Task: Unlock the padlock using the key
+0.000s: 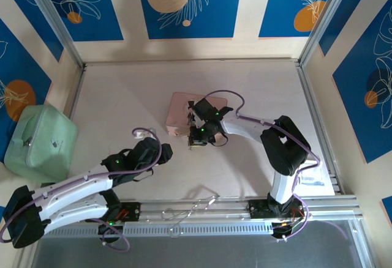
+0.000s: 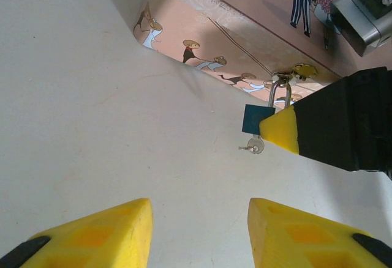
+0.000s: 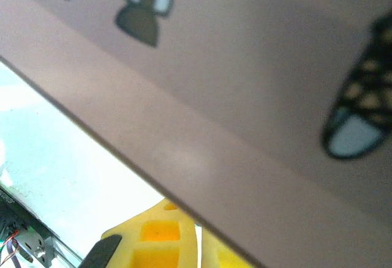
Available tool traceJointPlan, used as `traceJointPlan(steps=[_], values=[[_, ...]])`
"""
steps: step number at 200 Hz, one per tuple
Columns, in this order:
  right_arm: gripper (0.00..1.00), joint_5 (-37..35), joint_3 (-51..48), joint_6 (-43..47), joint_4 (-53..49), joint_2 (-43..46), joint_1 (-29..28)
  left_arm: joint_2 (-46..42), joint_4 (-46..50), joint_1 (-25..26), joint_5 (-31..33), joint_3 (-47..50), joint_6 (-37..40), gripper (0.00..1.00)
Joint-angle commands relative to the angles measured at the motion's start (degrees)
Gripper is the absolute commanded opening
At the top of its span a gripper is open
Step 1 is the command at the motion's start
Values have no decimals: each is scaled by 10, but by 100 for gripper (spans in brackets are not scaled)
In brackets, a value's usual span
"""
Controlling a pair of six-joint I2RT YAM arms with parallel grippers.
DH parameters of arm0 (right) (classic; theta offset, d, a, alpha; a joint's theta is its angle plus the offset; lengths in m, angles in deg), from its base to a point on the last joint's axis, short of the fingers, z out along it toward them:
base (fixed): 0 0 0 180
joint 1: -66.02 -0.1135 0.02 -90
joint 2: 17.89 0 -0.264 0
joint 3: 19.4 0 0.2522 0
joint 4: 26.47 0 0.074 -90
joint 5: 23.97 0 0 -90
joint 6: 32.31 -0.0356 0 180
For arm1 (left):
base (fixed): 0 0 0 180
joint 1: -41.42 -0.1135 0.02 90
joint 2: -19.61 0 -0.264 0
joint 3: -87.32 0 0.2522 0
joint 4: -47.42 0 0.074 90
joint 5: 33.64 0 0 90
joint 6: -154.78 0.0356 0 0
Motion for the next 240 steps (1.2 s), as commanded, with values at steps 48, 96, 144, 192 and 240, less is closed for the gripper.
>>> traceJointPlan(steps=[48, 96, 144, 192, 240], values=[[18, -75, -40, -56, -45, 48, -20, 30, 0, -28, -23, -35, 20, 52], [49, -149, -80, -119, -32, 127, -51, 95, -3, -97, -80, -113, 80, 68], [57, -240, -122, -223, -7, 186, -76, 239, -66, -189, -159, -194, 117, 76], [63, -308, -121, -284, 60, 128, -112, 347, -104, -221, -191, -255, 135, 71], [62, -330, -67, -274, 27, 63, -117, 381, -106, -231, -210, -253, 141, 59]])
